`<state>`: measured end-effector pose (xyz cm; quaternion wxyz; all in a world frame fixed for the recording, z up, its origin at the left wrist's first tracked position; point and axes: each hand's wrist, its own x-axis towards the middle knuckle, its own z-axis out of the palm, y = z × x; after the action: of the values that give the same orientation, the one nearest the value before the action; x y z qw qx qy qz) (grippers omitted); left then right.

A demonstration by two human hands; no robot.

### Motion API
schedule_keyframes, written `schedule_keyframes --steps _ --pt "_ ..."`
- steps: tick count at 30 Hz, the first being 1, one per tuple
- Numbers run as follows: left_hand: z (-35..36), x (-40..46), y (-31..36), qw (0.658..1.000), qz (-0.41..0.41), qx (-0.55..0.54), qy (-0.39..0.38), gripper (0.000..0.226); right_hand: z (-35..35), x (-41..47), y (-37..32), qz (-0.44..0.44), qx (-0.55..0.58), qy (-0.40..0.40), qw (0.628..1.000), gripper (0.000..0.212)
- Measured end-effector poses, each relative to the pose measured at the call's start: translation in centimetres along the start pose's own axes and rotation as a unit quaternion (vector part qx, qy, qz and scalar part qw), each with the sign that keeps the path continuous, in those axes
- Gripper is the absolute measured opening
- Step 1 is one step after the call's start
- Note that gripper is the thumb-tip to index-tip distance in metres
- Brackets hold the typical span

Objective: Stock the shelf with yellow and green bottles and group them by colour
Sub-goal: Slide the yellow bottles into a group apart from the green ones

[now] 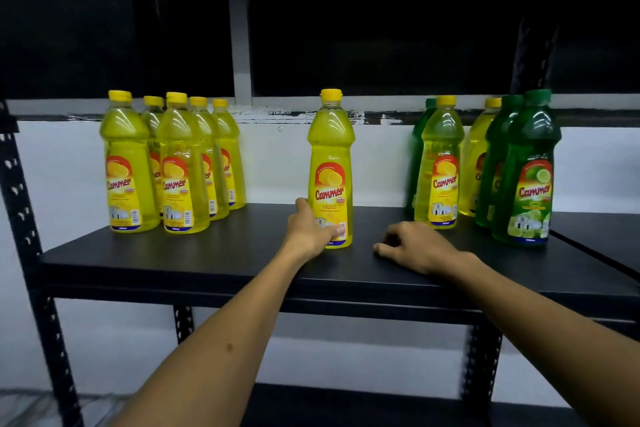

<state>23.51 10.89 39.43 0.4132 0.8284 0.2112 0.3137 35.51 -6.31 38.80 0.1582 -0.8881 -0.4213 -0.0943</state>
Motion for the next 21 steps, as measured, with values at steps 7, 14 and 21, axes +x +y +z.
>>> schedule_keyframes --steps 7,14,21 --pt "-2.9 3.5 -2.8 0.999 -0.028 0.014 0.033 0.061 2.3 4.0 -4.9 -0.038 -0.009 -0.01 0.999 0.032" --pt "-5.5 9.1 -6.6 0.997 -0.049 0.02 0.051 0.072 5.0 9.6 -7.5 -0.03 0.017 -0.024 0.999 0.034" --pt "-6.6 14.9 -9.6 0.997 -0.059 0.035 0.039 0.077 6.2 14.3 -7.0 -0.056 0.029 -0.053 0.997 0.043"
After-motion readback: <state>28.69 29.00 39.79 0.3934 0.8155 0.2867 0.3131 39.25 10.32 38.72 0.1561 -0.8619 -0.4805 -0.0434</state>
